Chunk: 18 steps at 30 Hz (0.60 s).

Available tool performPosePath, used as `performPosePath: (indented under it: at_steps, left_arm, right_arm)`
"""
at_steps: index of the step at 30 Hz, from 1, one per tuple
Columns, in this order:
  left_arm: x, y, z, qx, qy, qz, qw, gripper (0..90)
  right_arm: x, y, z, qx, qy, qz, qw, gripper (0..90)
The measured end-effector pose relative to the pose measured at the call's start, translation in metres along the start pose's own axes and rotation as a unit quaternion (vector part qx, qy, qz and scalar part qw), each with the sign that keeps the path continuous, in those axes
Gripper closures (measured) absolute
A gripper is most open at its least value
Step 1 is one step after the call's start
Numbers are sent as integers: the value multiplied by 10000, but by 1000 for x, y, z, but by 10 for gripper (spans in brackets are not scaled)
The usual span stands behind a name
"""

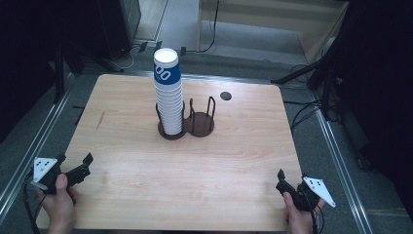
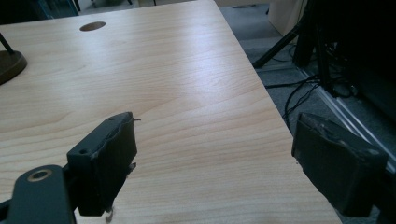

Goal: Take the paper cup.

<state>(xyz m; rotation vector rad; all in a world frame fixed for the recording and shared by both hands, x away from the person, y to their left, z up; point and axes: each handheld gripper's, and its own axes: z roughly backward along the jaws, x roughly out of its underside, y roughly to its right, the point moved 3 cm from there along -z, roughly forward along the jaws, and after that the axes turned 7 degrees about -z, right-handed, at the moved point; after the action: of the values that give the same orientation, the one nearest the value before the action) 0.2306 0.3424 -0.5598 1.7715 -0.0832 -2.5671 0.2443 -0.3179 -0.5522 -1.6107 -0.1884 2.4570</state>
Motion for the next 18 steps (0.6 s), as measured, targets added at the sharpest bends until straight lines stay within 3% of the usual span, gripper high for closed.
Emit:
performPosePath:
  at_steps: [9,14,15,16,18]
  left_arm:
    - [1,5,-1,0,-34,-192,9998,82]
    - [1,6,-2,32,-29,-235,9997,82]
    - [1,6,-2,43,-44,-250,9997,82]
    - [1,6,-3,40,-52,-256,9997,82]
    - [1,7,-3,42,-69,-266,9996,82]
  right_arm:
    - [-8,-22,3,-112,70,158,9998,141]
    - [-22,-54,1,-409,109,146,9990,141]
    - [-22,-54,1,-409,109,146,9990,141]
    - [-27,-67,0,-508,139,259,9983,141]
    - [-29,-72,-1,-529,154,275,9981,141]
